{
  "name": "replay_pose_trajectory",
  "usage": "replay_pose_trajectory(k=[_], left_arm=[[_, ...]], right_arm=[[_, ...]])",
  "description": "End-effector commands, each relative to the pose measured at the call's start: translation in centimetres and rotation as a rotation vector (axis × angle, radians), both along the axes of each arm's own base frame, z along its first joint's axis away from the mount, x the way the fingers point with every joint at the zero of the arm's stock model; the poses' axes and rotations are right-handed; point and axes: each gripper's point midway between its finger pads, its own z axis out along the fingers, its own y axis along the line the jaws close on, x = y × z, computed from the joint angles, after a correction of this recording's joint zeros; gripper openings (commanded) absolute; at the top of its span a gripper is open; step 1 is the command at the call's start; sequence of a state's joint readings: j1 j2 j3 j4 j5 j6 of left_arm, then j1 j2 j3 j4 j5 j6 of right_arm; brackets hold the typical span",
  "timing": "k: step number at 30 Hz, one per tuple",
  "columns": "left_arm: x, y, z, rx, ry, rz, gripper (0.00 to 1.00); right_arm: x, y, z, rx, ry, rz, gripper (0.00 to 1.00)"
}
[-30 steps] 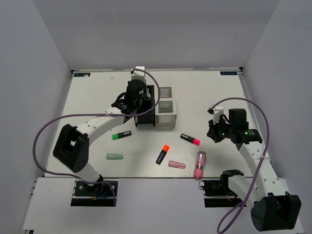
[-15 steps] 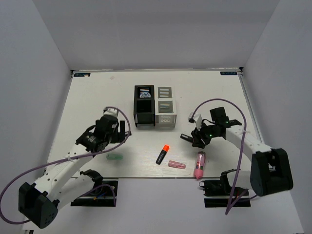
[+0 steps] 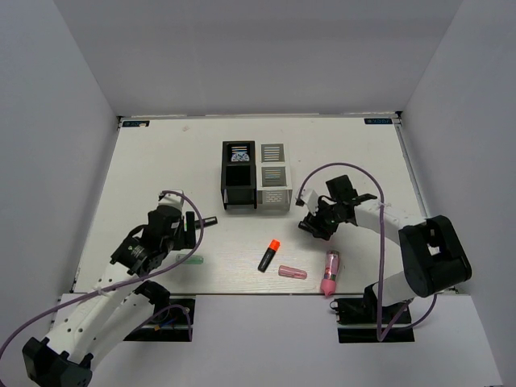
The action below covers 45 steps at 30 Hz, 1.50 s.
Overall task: Sort the stationery into containers
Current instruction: Pick up the pen from the center of the board, then place the pen in the storage box.
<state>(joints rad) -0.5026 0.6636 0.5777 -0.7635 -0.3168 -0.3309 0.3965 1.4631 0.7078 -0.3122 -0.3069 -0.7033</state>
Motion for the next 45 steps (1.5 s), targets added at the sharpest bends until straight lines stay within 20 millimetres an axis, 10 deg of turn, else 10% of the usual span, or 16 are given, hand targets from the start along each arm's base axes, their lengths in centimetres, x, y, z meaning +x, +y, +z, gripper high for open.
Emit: replay_pose_trajectory(k=[1,8,14,21,28,36,45], left_arm=[[0.0,-0.2,0.1,-0.018,-0.008,-0.007,0.82],[-0.1,-0.1,0.4,-0.027,-0.023,-0.006,0.82],[-0.2,-0.2,0.3,-0.033,-0.022,-0.009,0.82],[-0.2,-0.5,0.2,-0.037,-0.013,-0.024,0.82],[-0.2,-0.4,0.0,-0.03,-0.005,-0.023,0.82],[-0.2,-0.1,-0.1,-0.016,-0.004,-0.013,0.82],[-0.3,-0.3,-0.4,-0.013,0.015,-0.025,0.82]], right_arm=[[-0.4,-1.3,-1.7,-0.107,-0.018,0.057,0.55],[-4.5,-3.0,-3.2,-0.195,0.107,0.172,0.07],[-7.0,-3.8,0.0,-0.23,0.2,0.267,0.0],[1.5,-3.3,12.2,-0.34,-0.133,0.272,0.0],[10.4,-0.5,19.6,-0.493,-0.44,0.344,0.0],[20.7,5.8,22.0,-0.656,-0.799,0.448,0.0],[23.4,10.9,21.9,-0.722,-0.9,0.582,0.0]])
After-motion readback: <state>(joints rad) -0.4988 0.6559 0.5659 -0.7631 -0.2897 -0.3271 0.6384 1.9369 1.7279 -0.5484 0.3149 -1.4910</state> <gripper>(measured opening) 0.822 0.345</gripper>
